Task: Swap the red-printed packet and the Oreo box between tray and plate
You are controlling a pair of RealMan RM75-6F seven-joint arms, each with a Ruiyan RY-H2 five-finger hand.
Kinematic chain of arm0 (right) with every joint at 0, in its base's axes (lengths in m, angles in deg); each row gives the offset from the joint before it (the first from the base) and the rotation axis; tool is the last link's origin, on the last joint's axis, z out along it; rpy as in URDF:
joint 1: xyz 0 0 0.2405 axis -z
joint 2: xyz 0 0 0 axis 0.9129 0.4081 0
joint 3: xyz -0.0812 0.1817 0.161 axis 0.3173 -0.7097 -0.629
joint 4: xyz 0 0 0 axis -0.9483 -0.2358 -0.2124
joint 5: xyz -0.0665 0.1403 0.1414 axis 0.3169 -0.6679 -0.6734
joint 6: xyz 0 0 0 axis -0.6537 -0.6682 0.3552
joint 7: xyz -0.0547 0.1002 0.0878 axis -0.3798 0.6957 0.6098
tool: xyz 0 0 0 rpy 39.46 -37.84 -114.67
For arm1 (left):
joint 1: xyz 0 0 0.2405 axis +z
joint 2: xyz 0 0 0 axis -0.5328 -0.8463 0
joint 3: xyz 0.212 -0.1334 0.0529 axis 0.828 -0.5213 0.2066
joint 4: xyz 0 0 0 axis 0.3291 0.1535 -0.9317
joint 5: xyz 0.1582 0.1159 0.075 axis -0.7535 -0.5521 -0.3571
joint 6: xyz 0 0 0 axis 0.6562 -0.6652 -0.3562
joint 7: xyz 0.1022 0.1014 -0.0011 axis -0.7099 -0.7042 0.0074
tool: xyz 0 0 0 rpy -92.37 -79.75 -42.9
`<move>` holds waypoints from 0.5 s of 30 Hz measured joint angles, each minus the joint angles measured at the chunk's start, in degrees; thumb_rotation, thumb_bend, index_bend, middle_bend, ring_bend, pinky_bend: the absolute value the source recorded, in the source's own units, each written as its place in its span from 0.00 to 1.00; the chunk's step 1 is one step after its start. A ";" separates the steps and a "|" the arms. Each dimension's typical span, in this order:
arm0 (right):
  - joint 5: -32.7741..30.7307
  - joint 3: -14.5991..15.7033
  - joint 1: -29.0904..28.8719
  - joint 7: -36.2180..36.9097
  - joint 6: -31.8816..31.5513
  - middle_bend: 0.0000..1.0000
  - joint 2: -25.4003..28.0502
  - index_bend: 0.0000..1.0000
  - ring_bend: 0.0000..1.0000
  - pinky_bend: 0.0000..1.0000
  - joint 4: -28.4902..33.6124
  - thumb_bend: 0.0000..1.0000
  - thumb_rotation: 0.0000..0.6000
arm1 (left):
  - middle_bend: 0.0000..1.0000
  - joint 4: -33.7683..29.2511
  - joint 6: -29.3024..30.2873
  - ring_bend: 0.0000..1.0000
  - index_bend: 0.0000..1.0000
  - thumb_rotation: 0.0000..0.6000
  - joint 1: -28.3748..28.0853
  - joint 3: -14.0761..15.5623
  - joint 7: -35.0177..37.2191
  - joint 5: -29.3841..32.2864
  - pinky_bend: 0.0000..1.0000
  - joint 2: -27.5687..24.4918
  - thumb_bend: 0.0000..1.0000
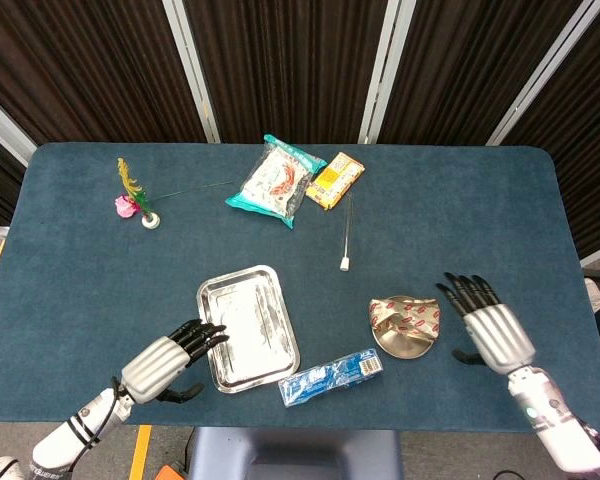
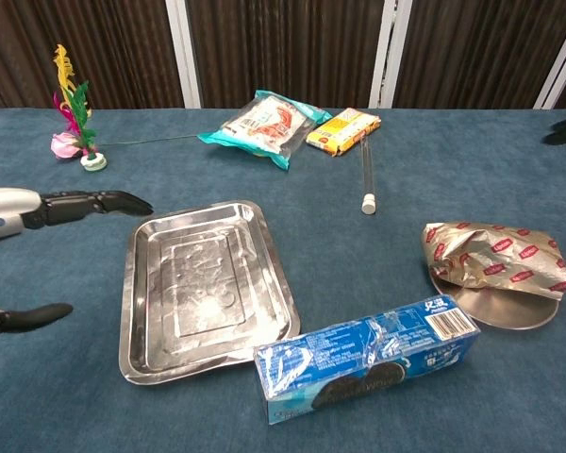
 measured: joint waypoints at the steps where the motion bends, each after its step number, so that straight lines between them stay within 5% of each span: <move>1: 0.61 0.50 2.48 1.27 -3.10 0.00 -0.93 0.00 0.00 0.00 -2.64 0.21 1.00 | 0.00 -0.49 -0.73 0.00 0.00 1.00 -0.52 0.17 1.02 -0.03 0.00 0.36 0.39; 5: 2.94 1.87 8.28 5.94 -7.43 0.00 -3.13 0.00 0.00 0.00 -9.32 0.20 1.00 | 0.00 -1.58 -2.66 0.00 0.00 1.00 -2.46 0.07 3.65 -0.37 0.00 3.23 0.40; 15: 5.80 0.86 10.57 21.05 -11.91 0.00 -0.14 0.00 0.00 0.00 -12.55 0.20 1.00 | 0.00 -1.36 -6.31 0.00 0.00 1.00 -5.70 -3.84 0.12 3.02 0.00 19.40 0.37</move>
